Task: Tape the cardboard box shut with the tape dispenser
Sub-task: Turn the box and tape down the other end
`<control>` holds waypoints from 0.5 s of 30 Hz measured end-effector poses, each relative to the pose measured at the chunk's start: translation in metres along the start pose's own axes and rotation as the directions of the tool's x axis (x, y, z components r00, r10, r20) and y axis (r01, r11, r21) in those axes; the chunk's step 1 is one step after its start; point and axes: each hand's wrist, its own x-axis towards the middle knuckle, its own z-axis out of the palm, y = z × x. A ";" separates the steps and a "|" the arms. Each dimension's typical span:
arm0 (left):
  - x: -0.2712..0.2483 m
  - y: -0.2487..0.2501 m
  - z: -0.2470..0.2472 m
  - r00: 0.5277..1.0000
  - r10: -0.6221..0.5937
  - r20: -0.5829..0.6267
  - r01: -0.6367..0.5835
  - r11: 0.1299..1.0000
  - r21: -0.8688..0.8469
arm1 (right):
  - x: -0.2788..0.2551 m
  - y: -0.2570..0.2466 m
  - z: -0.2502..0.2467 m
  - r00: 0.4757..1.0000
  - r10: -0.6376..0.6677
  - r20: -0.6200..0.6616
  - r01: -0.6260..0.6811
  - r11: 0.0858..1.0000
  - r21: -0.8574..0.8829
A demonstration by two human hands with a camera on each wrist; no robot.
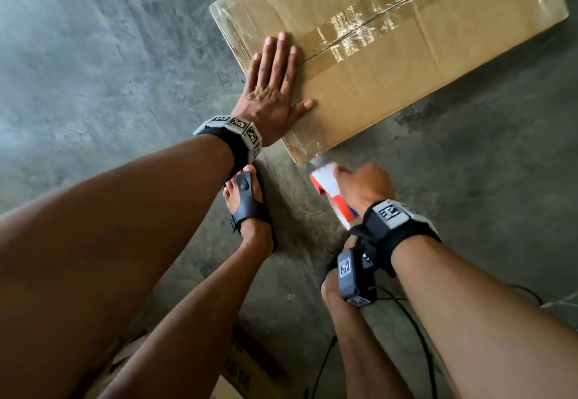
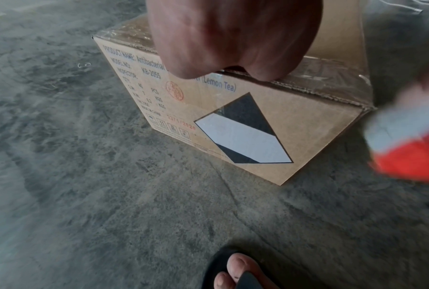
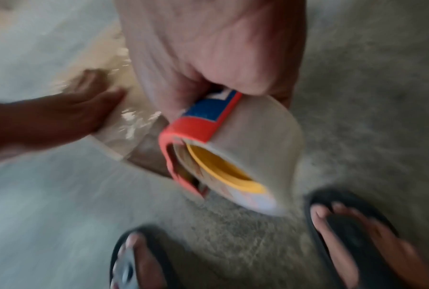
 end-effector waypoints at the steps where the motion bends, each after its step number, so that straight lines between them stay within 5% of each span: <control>1: 0.000 0.001 0.000 1.000 -0.001 -0.004 0.001 1.000 -0.003 | 0.003 0.006 0.001 1.000 0.011 0.029 -0.009 0.999 -0.051; 6: 0.001 -0.002 0.004 0.999 0.008 -0.036 -0.009 1.000 -0.015 | 0.005 0.035 0.011 1.000 0.006 -0.014 -0.009 0.980 -0.197; 15: -0.002 0.007 -0.013 0.996 -0.019 0.087 0.021 1.000 -0.020 | -0.008 0.024 -0.017 0.993 0.077 -0.087 -0.074 0.996 0.042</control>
